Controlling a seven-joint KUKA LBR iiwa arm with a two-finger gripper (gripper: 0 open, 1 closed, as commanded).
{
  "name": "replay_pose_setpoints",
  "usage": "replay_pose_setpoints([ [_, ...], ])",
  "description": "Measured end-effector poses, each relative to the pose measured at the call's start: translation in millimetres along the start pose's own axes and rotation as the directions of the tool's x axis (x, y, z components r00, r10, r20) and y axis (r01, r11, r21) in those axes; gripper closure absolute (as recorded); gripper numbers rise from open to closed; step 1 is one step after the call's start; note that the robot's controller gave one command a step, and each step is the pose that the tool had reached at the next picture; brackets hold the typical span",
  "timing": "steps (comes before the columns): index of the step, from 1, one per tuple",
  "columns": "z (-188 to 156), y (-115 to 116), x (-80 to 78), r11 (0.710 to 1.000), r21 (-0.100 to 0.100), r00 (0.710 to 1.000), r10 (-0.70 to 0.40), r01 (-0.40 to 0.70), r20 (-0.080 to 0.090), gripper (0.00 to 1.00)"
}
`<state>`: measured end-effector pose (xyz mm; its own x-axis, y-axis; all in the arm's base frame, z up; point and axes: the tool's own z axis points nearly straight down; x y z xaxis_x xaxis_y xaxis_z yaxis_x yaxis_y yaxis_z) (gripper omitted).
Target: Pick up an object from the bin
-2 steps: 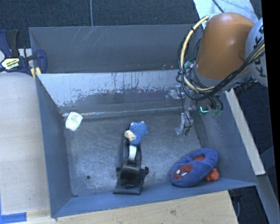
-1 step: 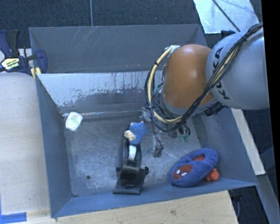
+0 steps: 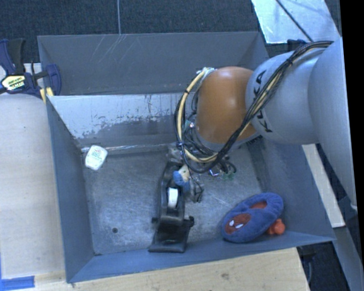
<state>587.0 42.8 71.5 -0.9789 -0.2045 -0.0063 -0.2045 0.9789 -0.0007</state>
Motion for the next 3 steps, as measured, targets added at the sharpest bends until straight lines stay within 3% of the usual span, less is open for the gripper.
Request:
replay_pose_setpoints([
  [1, -2.0, -2.3, -2.3, 1.0, 0.004, 1.0, 0.002, -0.002, 0.009, 1.0],
  [2, -159.3, -2.9, -10.4, 0.999, 0.002, 0.999, -0.034, 0.034, 0.007, 1.0],
  [3, -295.8, -7.1, -3.1, 0.951, 0.003, 0.951, -0.308, 0.308, 0.005, 1.0],
])
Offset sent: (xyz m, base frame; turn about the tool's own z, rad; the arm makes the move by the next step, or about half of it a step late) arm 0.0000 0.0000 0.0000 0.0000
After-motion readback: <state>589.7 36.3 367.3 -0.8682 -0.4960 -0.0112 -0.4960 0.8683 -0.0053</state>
